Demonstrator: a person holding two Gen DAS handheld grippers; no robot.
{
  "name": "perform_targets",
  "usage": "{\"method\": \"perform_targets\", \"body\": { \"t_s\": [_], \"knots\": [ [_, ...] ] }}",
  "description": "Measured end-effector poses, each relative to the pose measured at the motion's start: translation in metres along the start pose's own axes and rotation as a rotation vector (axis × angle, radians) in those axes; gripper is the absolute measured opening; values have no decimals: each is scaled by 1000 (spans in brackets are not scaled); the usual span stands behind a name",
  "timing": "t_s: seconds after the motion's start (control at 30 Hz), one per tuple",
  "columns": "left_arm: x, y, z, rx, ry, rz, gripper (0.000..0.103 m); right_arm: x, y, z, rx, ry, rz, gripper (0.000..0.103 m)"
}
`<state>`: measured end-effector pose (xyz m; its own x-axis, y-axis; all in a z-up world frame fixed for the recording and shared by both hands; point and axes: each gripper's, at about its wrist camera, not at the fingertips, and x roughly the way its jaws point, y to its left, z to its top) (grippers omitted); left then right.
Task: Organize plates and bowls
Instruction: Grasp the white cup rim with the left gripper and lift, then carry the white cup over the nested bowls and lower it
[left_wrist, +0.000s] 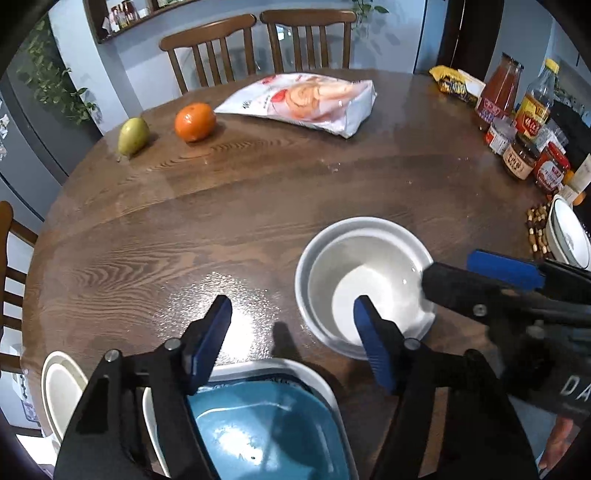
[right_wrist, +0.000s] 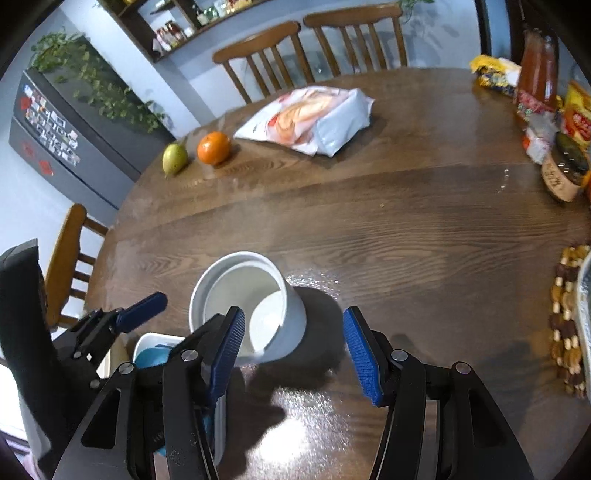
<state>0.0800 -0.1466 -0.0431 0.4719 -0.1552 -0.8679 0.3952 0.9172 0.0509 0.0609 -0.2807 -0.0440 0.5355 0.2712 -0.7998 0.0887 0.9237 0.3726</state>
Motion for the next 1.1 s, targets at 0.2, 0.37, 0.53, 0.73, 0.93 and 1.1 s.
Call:
{"method": "perform_targets", "body": {
  "t_s": [0.2,0.37,0.53,0.73,0.93,1.1],
  "knots": [
    [10,-4,3,17,32,-11,47,20,3,3,-6,44,9,55],
    [16,-7,6,13,57,-56,33,33,-1,5,-1,81,5,42],
    [22,-11,8,11,70,-69,27,40,-5,5,16,96,32,33],
    [30,-7,11,-3,97,-93,24,42,-3,6,5,97,44,25],
    [29,-8,9,-8,83,-91,22,42,-2,7,-8,86,39,23],
    [20,-11,5,18,34,-72,15,36,-2,2,-6,45,21,19]
  ]
}}
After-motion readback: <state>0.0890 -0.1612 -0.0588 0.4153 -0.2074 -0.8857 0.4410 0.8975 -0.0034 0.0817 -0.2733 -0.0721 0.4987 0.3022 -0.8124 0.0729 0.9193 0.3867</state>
